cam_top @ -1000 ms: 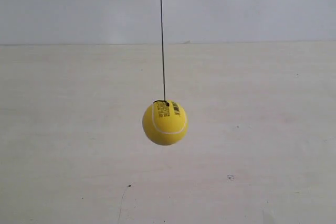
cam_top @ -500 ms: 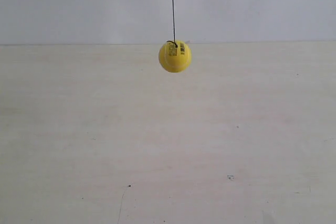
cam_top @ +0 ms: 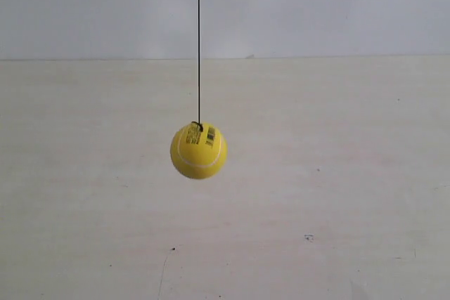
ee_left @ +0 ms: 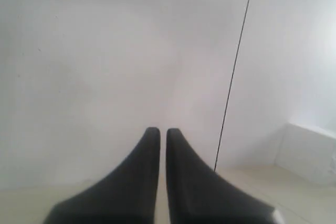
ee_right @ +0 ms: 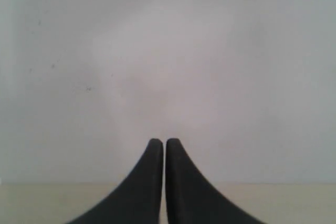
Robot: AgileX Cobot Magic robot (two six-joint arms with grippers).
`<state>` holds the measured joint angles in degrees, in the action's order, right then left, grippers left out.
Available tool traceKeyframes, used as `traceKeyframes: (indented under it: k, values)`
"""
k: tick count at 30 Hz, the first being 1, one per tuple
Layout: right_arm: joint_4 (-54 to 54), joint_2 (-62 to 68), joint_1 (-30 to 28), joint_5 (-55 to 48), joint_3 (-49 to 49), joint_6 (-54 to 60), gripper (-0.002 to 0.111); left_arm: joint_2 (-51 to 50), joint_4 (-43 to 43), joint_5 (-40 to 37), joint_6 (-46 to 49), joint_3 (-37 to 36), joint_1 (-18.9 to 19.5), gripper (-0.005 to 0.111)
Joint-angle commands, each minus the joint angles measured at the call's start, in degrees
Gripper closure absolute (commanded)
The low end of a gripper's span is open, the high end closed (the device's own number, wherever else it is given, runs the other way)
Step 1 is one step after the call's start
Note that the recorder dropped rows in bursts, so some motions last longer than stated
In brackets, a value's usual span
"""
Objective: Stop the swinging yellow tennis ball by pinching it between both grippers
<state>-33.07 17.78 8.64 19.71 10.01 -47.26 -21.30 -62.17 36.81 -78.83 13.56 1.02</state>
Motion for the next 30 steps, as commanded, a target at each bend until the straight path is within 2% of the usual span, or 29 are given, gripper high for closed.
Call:
traceKeyframes:
  k: [1, 7, 10, 15, 21, 30]
  values:
    - [-12.26, 10.95, 5.03, 4.98, 3.52, -4.74, 0.108, -9.9, -5.69, 8.2, -0.18, 1.27, -0.34, 0.102]
    - [-21.99, 25.76, 9.98, 12.55, 6.33, -6.86, 0.108, -23.04, -6.76, 16.96, 6.33, 1.27, -0.34, 0.102]
    - [-21.71, 32.65, 10.34, 13.67, 7.37, -3.42, 0.108, -29.44, -6.37, 20.19, 11.25, 1.27, -0.34, 0.102]
    - [-21.21, 38.55, 10.34, 15.53, 7.96, 0.51, 0.108, -37.23, -2.7, 21.04, 17.89, 1.27, -0.34, 0.102]
    - [-20.65, 44.77, 10.34, 21.43, 9.86, 4.22, 0.108, -44.79, 1.16, 27.79, 26.0, 1.27, -0.39, 0.102]
    - [-20.44, 56.09, 10.34, 23.91, 15.78, 6.75, 0.108, -53.11, 4.53, 28.78, 33.56, 1.49, -0.39, 0.102]
